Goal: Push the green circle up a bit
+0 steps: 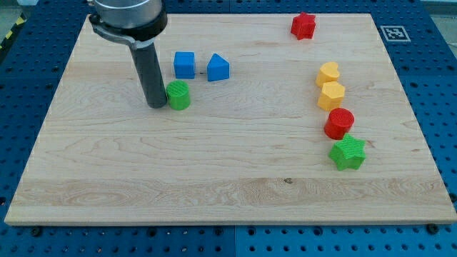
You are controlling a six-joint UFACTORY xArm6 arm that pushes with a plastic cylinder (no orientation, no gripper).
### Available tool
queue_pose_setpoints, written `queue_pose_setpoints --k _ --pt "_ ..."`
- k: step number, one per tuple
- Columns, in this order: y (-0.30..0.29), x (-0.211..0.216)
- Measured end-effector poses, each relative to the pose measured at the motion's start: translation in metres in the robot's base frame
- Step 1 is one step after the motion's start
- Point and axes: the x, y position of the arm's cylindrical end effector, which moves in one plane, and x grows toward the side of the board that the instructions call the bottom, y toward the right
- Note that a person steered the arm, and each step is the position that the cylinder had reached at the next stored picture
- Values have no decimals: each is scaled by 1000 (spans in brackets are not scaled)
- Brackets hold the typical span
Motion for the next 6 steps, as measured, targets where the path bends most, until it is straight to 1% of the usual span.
queue_pose_setpoints --k 1,2,3,6 --pt "-12 6" --pt "-22 22" --pt "28 22" --pt "88 26"
